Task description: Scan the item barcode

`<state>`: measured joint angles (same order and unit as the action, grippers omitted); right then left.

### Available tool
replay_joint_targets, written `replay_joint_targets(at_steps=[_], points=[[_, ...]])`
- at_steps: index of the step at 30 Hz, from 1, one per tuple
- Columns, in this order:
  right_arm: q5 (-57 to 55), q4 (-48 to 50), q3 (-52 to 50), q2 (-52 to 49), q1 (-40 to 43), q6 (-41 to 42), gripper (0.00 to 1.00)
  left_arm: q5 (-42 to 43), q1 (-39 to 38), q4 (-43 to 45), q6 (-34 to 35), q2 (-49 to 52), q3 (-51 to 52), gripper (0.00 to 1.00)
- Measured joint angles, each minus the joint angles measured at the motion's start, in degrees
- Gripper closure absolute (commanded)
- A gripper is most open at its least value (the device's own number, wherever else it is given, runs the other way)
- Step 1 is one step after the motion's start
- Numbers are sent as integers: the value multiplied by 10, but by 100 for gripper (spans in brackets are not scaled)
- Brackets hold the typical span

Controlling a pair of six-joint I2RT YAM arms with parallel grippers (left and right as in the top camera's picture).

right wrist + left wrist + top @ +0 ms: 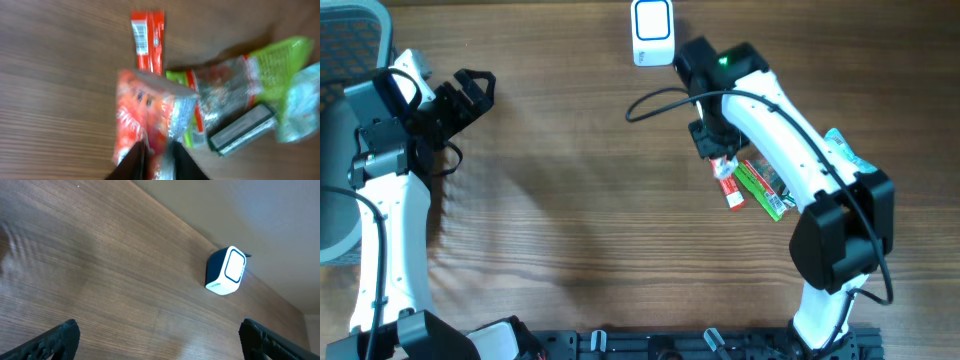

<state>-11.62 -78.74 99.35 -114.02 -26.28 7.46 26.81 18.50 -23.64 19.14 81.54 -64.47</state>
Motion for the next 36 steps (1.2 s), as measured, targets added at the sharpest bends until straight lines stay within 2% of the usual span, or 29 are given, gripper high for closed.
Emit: replay_joint_targets(at_steps=[2, 5, 8, 13, 16, 19, 30, 36], points=[[0, 80, -59, -2, 8, 5, 0, 0, 0, 0, 0, 0, 0, 0], [0, 147, -105, -3, 25, 5, 0, 0, 0, 0, 0, 0, 0, 0], [0, 203, -116, -3, 35, 5, 0, 0, 0, 0, 0, 0, 0, 0], [0, 407, -120, -3, 35, 5, 0, 0, 0, 0, 0, 0, 0, 0], [0, 481, -120, -3, 35, 5, 0, 0, 0, 0, 0, 0, 0, 0], [0, 507, -120, -3, 35, 5, 0, 0, 0, 0, 0, 0, 0, 0], [0, 510, -120, 0, 35, 5, 0, 0, 0, 0, 0, 0, 0, 0], [0, 510, -120, 76, 35, 5, 0, 0, 0, 0, 0, 0, 0, 0]])
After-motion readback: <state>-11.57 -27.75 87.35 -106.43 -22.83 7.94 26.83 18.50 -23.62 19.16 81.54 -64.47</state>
